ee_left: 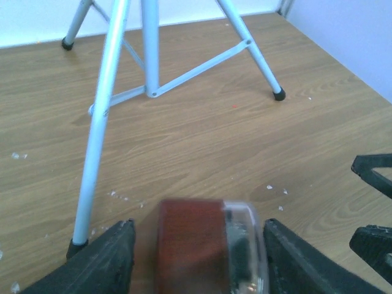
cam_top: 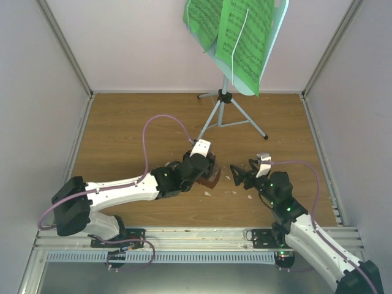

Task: Pack up the instrument practice props

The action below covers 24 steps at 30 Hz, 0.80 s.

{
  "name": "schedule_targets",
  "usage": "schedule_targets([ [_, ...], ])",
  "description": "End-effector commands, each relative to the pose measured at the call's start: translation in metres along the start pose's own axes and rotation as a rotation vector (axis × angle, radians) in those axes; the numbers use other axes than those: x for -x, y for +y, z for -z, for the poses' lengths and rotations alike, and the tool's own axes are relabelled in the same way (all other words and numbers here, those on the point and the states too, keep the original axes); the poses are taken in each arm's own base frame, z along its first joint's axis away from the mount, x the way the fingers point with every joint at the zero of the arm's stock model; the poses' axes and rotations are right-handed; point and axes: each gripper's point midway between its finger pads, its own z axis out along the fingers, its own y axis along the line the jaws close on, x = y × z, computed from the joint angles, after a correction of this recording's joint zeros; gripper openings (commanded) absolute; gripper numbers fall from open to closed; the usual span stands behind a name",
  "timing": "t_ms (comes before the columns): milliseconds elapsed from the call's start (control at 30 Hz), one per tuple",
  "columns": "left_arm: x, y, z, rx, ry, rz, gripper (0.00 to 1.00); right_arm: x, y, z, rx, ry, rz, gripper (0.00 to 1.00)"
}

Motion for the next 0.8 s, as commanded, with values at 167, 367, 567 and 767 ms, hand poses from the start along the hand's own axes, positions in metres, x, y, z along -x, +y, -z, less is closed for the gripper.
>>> schedule_targets([
  [167, 0.034, -0.032, 0.005, -0.145, -0.111, 0.029, 0.94, 0.011, -0.008, 0.01, -0.054, -0.049, 0.003, 1.0],
  [367, 0.025, -0.036, 0.023, -0.255, -0.09, -0.056, 0.99, 0.013, -0.011, 0.016, -0.076, -0.058, 0.005, 1.0],
  [567, -0.009, -0.024, 0.051, -0.478, -0.048, -0.136, 0.99, 0.013, -0.014, 0.022, -0.091, -0.071, 0.013, 1.0],
  [767, -0.045, 0.012, 0.054, -0.474, -0.028, -0.118, 0.99, 0.011, -0.015, 0.022, -0.09, -0.077, 0.01, 1.0],
])
